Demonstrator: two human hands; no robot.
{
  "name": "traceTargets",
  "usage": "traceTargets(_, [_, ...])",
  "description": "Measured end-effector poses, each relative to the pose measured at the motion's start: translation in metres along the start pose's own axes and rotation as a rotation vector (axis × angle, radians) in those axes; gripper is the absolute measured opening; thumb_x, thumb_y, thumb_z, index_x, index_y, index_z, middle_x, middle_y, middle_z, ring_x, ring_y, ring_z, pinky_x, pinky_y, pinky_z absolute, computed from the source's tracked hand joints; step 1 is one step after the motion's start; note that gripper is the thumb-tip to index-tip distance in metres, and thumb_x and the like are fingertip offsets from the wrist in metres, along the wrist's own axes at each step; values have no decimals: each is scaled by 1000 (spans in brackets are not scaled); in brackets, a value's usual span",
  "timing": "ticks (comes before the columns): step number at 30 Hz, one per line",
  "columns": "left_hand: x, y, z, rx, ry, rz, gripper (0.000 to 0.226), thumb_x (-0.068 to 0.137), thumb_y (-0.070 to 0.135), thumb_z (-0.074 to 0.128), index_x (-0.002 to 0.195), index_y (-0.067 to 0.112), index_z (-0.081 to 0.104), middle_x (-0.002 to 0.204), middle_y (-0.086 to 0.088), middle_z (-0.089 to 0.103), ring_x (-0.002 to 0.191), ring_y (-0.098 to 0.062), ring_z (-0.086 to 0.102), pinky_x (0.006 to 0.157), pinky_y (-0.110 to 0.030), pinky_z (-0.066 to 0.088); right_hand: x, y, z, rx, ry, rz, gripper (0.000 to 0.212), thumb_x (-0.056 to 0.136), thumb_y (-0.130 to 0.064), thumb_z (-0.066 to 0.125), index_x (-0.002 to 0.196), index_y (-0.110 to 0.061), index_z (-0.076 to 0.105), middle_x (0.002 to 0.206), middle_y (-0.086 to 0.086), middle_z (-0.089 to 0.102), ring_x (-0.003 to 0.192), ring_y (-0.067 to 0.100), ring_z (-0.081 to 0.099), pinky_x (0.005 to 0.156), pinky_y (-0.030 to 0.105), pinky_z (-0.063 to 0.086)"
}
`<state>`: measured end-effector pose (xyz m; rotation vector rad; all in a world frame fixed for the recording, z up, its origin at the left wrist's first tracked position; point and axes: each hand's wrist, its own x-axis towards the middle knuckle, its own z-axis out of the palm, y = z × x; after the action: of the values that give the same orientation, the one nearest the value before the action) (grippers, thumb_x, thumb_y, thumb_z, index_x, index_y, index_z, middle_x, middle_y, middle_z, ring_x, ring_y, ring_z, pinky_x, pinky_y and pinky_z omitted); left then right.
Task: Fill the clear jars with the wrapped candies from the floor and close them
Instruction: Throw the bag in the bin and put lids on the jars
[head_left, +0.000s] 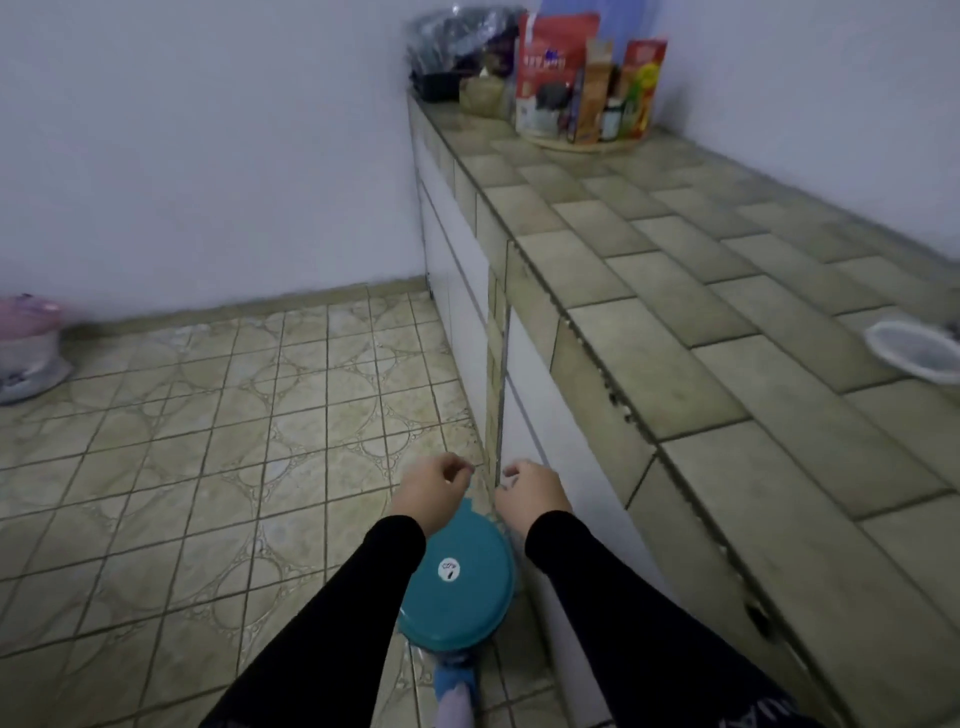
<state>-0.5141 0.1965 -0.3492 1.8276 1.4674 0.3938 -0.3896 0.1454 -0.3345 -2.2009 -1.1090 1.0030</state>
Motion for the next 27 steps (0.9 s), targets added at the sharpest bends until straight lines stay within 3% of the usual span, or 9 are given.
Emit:
traceTargets(5, [-9,88,-46,-138,166,176,14,95,21,53,96,22,67,88,7,65,71,-1,53,59,-11,37,-41,-51,-74,77,95,-103,27,93,-16,52,118,-10,61,122,9,62,112,23,58,85,21,42])
traceTargets(8, [-9,137,-61,-175,186,247,13,95,22,52,95,24,65,87,6,65,70,-4,54,55,-8,36,-59,-70,-118,113,160,-143,26,92,-17,53,115,-10,63,119,9,64,110,25,59,88,26,46])
traceTargets(11, [-10,192,-57,-191,136,355,13,95,22,53,94,26,65,87,4,67,75,-16,56,65,-25,41,-81,-70,-176,163,268,-144,25,91,-18,56,113,-9,64,117,8,65,108,25,60,81,23,44])
traceTargets(15, [-20,262,-34,-184,91,484,12,96,19,53,95,22,64,83,6,63,69,-9,53,55,-12,39,-107,-46,-245,211,415,-127,23,90,-16,56,110,-9,64,110,7,66,106,23,60,78,21,40])
traceTargets(18, [-35,310,-8,-197,19,576,11,96,20,53,95,21,64,84,4,64,67,-10,52,58,-17,39,-128,-16,-286,225,509,-99,24,90,-15,54,112,-9,62,98,2,60,101,22,59,82,26,43])
traceTargets(20, [-46,341,17,-196,-48,637,10,96,22,53,94,24,64,84,5,64,64,-7,51,58,-19,39,-144,7,-309,223,584,-79,25,91,-15,55,114,-7,62,95,1,58,92,19,57,77,23,41])
traceTargets(23, [-74,384,55,-210,-149,771,12,94,19,56,95,20,68,86,1,67,66,-9,53,57,-17,36,-173,43,-339,215,717,-45,22,91,-17,56,111,-10,61,99,4,62,93,19,58,77,25,43])
traceTargets(27, [-108,421,94,-263,-285,939,12,93,12,58,91,14,69,74,1,63,55,4,50,54,-10,36,-210,71,-371,157,862,-20,21,90,-19,59,109,-11,62,100,4,63,89,17,58,78,26,44])
